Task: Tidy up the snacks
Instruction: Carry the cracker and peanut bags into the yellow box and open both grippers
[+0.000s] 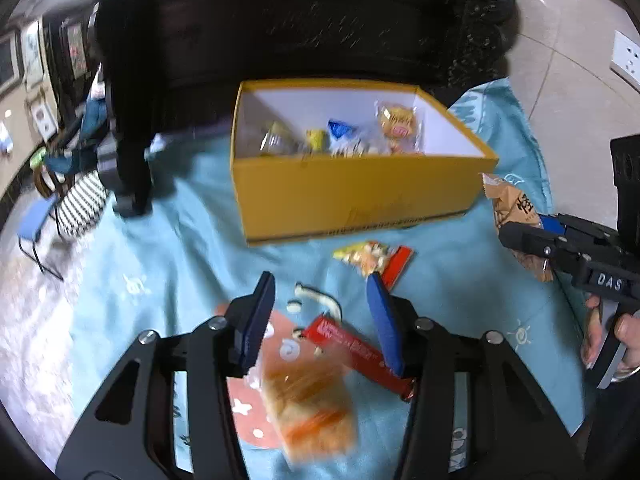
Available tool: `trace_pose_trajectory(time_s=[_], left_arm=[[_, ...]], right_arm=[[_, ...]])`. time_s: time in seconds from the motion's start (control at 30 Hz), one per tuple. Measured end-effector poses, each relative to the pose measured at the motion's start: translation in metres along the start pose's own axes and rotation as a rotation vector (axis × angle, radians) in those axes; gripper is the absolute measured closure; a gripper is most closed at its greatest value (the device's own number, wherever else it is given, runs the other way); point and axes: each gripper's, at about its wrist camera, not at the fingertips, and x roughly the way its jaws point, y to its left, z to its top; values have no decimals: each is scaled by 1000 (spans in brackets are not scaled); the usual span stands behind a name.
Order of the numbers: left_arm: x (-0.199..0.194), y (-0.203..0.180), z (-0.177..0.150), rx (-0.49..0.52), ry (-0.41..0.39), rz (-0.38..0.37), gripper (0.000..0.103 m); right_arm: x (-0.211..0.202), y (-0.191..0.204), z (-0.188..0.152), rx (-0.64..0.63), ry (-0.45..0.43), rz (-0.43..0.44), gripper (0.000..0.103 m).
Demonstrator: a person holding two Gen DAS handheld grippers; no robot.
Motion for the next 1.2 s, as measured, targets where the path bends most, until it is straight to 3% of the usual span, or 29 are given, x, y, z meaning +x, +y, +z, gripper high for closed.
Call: trace_pose_trajectory(time_s=[0.1,0.23,0.3,0.33,0.37,0.53,0.7,0.87,0.93,1.0,1.03,1.2], left_arm=[[-3,-2,5,2,-3,12,55],[10,3,-5,-18,55,7,57],[15,4,-19,-21,93,8,40],[16,5,-26,-19,106,23,21],[16,5,-34,-16,112,43,16],[14,1,-81,5,181,115,16],[23,6,-119,-73,271,188,15],[45,3,-134,-147,324,225,13],[43,6,-137,-195,298,231,20],[34,3,-138,-196,282,240,49],[31,1,-137,-180,279,264,57],[12,8,-125,-202,272,196,57]], right_arm=[[-5,-4,2,3,-7,-11,58],[-11,-9,-6,8,-1,19,58],[-10,-9,-11,8,15,37,58],[-9,-7,-15,0,20,41,58],[-9,-6,-17,-4,21,45,58],[-9,-2,-23,-5,25,72,58],[-11,6,-31,-12,26,89,58],[-15,15,-42,-15,35,111,58],[-19,18,-48,-24,36,114,58],[-25,19,-52,-25,35,118,58],[-27,19,-53,-24,32,117,58],[-39,15,-53,-12,2,118,58]])
